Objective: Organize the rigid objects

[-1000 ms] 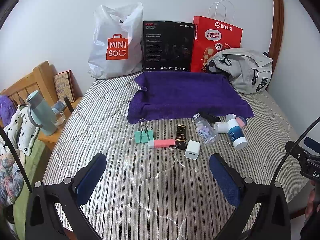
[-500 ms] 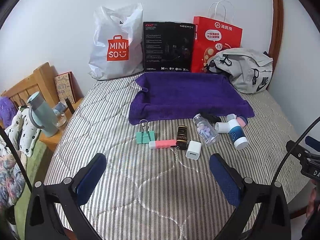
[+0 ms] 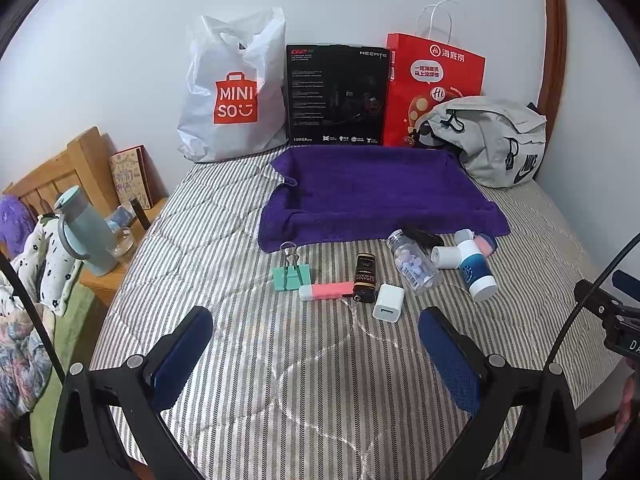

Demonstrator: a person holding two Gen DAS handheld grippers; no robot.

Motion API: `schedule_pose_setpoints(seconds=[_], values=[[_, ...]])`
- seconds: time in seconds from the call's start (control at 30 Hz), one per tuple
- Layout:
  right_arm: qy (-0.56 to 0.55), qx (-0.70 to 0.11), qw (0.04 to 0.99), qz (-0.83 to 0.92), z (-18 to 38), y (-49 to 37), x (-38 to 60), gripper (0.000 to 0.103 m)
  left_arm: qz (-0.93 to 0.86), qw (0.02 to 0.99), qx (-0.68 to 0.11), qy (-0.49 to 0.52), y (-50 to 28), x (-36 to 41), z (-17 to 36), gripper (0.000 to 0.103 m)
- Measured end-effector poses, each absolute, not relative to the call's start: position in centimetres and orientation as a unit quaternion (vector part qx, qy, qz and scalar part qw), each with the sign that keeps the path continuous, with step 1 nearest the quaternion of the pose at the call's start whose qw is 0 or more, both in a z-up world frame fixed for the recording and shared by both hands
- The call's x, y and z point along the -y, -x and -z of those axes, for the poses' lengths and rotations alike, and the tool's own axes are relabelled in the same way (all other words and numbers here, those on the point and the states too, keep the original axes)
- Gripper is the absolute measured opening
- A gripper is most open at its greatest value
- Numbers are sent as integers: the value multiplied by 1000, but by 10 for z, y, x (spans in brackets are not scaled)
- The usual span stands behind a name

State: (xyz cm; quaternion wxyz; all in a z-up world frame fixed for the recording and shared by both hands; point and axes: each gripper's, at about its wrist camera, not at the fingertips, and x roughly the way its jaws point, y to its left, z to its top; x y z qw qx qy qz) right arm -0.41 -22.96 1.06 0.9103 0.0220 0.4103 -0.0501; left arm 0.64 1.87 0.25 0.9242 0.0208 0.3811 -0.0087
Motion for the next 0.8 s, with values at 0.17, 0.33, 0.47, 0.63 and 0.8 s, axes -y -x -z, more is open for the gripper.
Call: schedule_pose_setpoints(seconds=[0.17, 0.33, 0.47, 0.63, 0.8], values=[[-21, -410, 911, 51, -12, 4, 230, 103, 8, 924, -382, -18, -8, -21, -1, 103], [-20, -411, 910, 52, -10, 3, 230, 103, 1, 922, -387, -20, -19, -27, 6, 103], [-24, -414, 908, 51, -5, -1, 233, 103, -7, 917, -398, -18, -33, -36, 18, 103], [-31, -421, 905, 47, 3, -9, 238, 103, -13, 910, -415, -9, -59, -46, 39, 103], [-28, -428, 902, 39, 15, -18, 237, 103, -15, 900, -436, -9, -88, -50, 63, 102]])
